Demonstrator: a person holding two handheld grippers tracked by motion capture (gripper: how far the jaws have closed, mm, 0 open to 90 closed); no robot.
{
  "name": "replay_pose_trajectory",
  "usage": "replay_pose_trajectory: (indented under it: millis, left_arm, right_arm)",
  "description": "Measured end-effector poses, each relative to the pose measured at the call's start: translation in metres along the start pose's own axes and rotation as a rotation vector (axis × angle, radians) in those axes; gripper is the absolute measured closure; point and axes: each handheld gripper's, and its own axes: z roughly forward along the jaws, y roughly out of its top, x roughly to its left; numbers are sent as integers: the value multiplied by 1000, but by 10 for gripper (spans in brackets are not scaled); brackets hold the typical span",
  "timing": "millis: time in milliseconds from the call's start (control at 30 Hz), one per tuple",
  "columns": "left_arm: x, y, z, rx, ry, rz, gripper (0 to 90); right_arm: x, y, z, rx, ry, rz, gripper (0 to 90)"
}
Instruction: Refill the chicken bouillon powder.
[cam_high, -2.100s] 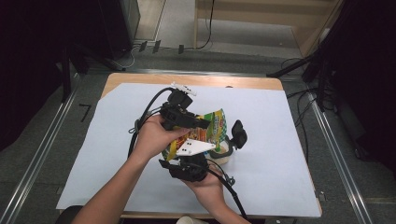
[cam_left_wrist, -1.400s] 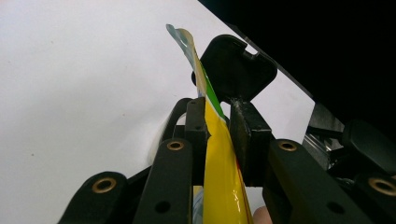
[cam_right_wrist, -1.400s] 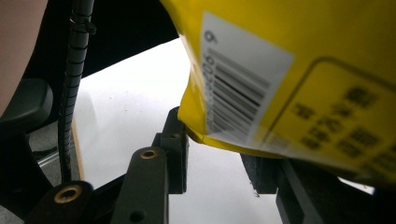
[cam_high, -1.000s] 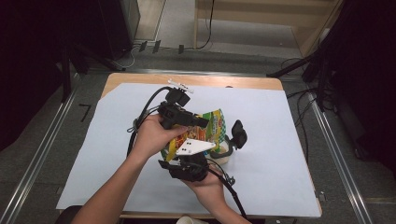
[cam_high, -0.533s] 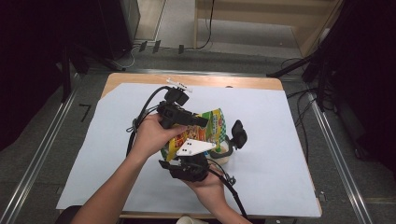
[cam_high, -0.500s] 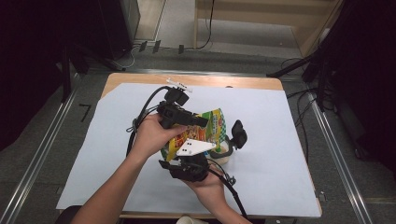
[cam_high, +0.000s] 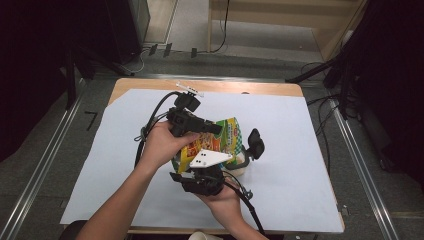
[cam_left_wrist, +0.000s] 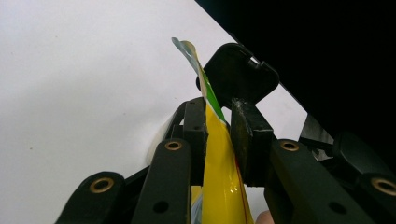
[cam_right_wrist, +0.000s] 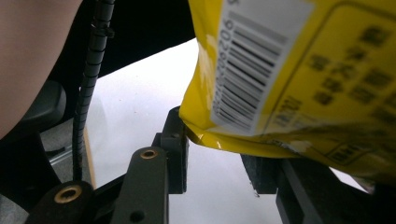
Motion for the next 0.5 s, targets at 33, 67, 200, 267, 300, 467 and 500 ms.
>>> replay_pose_trajectory:
  millis: [33, 67, 200, 267, 300, 467, 500]
  left_arm:
    - [0, 0, 1, 2, 3, 2, 768]
    - [0, 0, 2, 4, 5, 3, 768]
    - [-1, 0, 1, -2, 0, 7, 767]
    - [-1, 0, 0, -6, 0, 6, 767]
    - [-2, 0, -1, -8, -1, 8, 767]
    - [-2, 0, 1, 2, 17, 12, 776]
    - [-2, 0, 1, 2, 17, 12, 777]
  right_arm:
    - [-1, 0, 0, 2, 0, -2, 657]
    - [-2, -1, 1, 8, -3, 0, 657]
    - [-2, -1, 1, 9, -6, -3, 657]
    - [-2, 0, 1, 5, -5, -2, 658]
    - [-1, 0, 1, 1, -7, -3, 657]
    - [0, 0, 1, -1, -5, -2, 657]
    - [0, 0, 1, -1, -5, -2, 657]
